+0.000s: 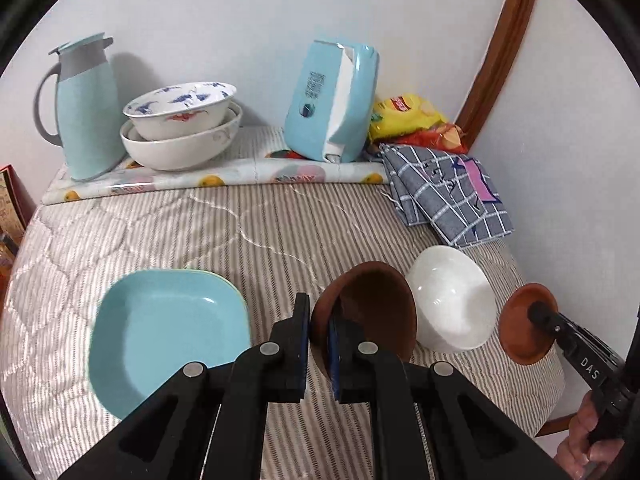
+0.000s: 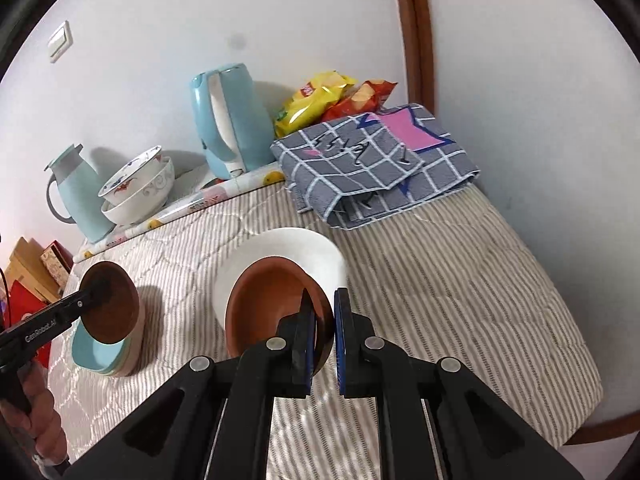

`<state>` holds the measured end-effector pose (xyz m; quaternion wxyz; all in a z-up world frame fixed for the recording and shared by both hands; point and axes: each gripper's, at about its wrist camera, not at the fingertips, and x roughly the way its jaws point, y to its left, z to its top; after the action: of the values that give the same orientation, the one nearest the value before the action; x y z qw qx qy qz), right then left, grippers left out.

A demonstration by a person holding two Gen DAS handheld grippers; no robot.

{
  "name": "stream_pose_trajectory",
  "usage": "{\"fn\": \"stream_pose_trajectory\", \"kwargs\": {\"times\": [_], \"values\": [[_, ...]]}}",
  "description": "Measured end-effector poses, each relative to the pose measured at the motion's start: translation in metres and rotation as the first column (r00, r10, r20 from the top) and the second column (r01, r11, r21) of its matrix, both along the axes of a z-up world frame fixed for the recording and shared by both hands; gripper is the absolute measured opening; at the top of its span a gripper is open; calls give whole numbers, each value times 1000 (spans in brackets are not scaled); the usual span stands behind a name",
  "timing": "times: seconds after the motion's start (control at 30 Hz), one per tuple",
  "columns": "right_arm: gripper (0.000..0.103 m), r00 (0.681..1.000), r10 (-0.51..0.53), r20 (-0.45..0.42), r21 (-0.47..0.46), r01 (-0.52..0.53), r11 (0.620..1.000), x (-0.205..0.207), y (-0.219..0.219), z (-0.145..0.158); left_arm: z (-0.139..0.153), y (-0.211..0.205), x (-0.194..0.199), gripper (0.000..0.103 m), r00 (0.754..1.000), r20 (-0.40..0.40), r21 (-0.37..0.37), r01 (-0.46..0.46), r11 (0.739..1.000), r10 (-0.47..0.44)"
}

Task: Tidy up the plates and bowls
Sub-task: 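Lower the right gripper's brown bowl into the white bowl and open while the left gripper holds its bowl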

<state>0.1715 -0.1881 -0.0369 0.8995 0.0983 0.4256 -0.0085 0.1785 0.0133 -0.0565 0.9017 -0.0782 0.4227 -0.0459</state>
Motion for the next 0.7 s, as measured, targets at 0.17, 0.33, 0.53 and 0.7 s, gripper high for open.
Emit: {"fn": "stream_pose_trajectory", "kwargs": {"times": [0.17, 0.33, 0.53, 0.7], "values": [[9, 1000, 9, -8, -2, -9, 1000, 10, 7, -5, 6, 11, -2, 9, 1000, 13, -5, -16, 1000, 16], [9, 999, 4, -41, 7, -4, 1000, 24, 7, -19, 3, 18, -1, 9, 999, 13, 5, -33, 999, 33], [9, 997, 13, -80, -4, -13, 1000, 38, 10, -36, -5, 23, 8, 9, 999, -6, 2, -47, 999, 47], [9, 994, 21, -104, -39, -25, 999, 52, 17, -50, -11, 24, 18, 9, 999, -20, 7, -48, 999, 48]]}}
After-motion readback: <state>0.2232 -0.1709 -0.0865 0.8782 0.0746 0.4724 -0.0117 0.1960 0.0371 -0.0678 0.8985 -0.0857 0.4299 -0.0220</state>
